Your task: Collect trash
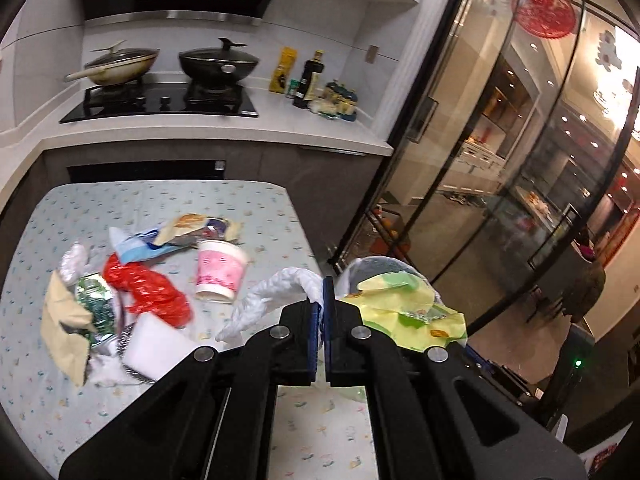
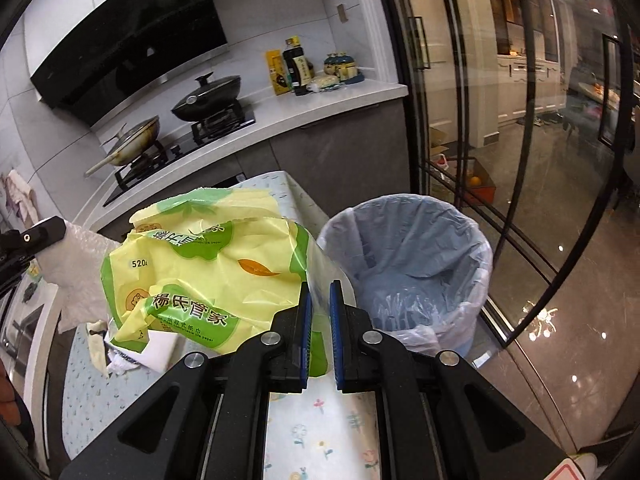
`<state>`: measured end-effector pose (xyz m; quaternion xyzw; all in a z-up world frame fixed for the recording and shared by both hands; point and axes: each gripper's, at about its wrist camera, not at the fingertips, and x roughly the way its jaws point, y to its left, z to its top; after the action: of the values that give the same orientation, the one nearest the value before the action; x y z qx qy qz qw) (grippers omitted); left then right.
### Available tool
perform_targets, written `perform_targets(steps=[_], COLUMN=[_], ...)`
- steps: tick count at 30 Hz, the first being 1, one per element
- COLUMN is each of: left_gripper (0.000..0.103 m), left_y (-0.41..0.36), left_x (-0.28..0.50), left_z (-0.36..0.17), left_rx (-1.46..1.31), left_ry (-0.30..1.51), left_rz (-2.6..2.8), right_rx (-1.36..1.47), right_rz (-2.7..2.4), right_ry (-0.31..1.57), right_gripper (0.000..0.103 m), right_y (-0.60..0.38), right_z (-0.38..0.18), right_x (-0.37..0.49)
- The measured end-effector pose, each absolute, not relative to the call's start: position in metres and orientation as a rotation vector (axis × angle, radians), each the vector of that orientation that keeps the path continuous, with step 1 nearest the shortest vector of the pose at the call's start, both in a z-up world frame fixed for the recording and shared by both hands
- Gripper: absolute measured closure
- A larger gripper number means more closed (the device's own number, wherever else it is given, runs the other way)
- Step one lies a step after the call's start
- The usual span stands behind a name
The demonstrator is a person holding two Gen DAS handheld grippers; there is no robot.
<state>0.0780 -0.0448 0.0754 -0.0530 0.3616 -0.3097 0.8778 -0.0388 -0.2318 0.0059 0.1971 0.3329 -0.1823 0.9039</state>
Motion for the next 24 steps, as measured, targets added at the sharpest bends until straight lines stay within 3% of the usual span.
perform_targets(steps=[14,24], left_gripper=[0.102,0.101], left_y=[-0.185,-0.236], left_x=[0.1,0.133], left_z=[0.031,-0.014], left_rx=[-0.071,-0.087], left_ry=[0.893,0.986], left_rz=[-0.881,-0.908], right_rx=[0.453,0.498], right_rz=[-0.665,-0.836], right_ry=[0.692,0.711], right_gripper=[0.095,0.095], right_y=[-0.325,-0.367], right_z=[-0.021,-0.041], right_x=[-0.063,-0.072])
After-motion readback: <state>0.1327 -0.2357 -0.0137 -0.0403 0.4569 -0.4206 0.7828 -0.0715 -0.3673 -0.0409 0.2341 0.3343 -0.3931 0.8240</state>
